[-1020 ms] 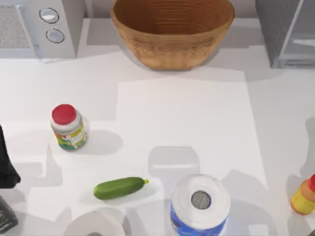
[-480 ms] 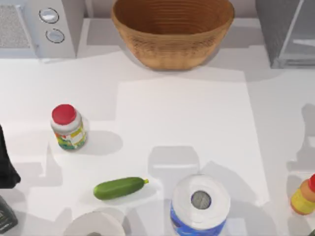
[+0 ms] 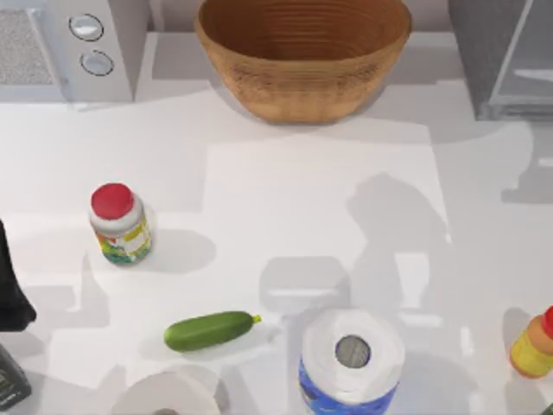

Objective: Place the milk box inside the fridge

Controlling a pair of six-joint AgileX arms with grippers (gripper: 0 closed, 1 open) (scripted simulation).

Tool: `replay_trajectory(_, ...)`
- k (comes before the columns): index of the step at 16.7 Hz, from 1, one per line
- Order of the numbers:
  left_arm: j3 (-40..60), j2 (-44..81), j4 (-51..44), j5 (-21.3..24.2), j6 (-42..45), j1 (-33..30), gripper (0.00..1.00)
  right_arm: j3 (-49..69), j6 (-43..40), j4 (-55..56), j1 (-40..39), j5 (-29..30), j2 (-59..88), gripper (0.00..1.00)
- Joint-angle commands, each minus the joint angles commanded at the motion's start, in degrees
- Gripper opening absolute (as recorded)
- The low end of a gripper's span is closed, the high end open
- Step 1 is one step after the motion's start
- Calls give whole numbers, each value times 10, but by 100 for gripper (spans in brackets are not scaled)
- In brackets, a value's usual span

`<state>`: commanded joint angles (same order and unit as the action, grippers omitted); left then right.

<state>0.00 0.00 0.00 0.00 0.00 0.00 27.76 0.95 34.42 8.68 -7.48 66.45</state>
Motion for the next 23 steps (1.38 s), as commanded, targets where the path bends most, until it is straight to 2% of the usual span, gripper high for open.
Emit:
replay_trajectory(5,0,0,0,0,0,0,100,137,-8,152,34,-34,321,0)
replay_trajectory(10,0,0,0,0,0,0,100,249,-8,282,59,-62,517,0)
replay_trajectory(15,0,0,0,0,0,0,100,282,-1,342,73,-72,581,0)
replay_trajectory(20,0,0,0,0,0,0,100,280,0,339,70,-71,581,0)
replay_trajectory(23,0,0,0,0,0,0,100,319,4,308,69,-61,611,0)
